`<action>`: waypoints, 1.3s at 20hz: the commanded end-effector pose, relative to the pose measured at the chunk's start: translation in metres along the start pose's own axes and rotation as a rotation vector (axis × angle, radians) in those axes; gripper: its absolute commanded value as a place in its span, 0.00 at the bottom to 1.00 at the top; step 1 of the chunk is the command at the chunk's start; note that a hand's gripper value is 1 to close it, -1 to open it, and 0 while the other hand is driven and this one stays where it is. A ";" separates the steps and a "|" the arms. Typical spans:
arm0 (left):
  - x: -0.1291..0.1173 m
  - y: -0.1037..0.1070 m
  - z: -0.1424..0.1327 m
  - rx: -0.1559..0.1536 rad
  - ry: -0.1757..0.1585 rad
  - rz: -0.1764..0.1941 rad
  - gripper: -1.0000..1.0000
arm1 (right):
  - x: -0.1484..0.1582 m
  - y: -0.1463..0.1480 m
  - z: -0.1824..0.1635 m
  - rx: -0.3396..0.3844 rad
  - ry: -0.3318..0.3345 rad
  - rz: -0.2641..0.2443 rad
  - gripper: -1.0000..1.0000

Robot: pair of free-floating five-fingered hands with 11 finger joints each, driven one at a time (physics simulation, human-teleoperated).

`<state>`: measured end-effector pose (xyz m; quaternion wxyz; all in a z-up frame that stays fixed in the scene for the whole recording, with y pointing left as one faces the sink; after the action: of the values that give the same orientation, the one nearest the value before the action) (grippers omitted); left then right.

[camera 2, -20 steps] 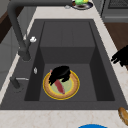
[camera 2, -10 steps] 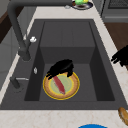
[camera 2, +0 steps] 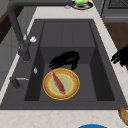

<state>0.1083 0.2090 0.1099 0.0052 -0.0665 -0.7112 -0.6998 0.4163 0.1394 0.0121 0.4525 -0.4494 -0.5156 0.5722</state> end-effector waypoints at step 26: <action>0.000 0.000 0.000 0.000 0.000 0.000 0.50 | -0.064 -0.105 0.129 -0.085 0.016 -0.143 0.00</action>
<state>0.1083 0.2090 0.1099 0.0052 -0.0665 -0.7112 -0.6998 0.3182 0.0687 0.1227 0.4597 -0.4437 -0.5500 0.5378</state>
